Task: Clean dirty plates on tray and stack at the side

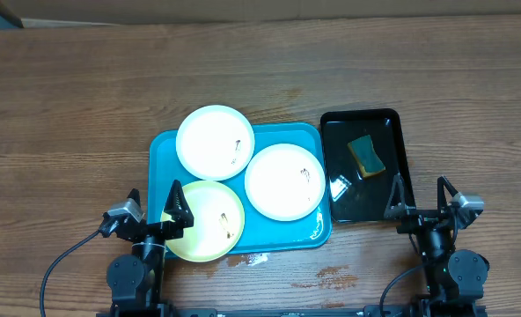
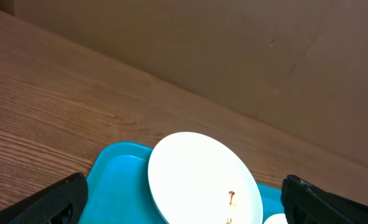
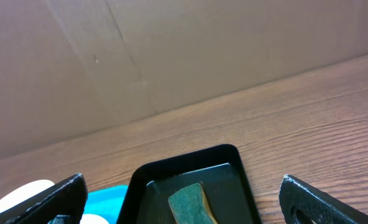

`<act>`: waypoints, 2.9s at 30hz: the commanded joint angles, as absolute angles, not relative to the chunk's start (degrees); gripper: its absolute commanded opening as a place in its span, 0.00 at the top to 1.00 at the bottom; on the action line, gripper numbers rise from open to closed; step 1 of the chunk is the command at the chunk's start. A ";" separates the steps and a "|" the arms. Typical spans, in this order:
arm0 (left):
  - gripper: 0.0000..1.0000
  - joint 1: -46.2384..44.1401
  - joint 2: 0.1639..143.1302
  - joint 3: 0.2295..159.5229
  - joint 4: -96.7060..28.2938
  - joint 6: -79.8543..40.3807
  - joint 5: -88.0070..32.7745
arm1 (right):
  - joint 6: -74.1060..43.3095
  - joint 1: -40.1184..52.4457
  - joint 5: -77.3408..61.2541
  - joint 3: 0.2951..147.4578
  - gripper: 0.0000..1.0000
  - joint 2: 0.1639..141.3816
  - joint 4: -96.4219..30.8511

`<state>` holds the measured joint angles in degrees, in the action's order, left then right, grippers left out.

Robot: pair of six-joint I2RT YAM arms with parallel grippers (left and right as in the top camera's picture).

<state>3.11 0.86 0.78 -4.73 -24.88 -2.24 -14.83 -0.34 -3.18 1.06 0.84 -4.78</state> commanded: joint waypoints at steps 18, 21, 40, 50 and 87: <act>0.00 3.36 0.25 0.40 -4.64 -23.77 -1.45 | -15.05 -0.49 -3.11 0.47 0.00 0.30 -4.62; 0.00 3.36 0.25 0.40 -4.64 -23.77 -1.45 | -15.03 -0.49 -3.11 0.47 0.00 0.30 -4.62; 0.00 3.36 0.25 0.40 -4.64 -23.77 -1.45 | -15.03 -0.49 -3.11 0.47 0.00 0.30 -4.62; 0.00 3.36 0.25 0.40 -4.64 -23.77 -1.45 | -15.03 -0.49 -3.11 0.47 0.00 0.30 -4.62; 0.00 3.36 10.09 22.81 -13.50 -15.75 -5.78 | -15.05 -0.49 -3.11 0.47 0.00 0.30 -4.62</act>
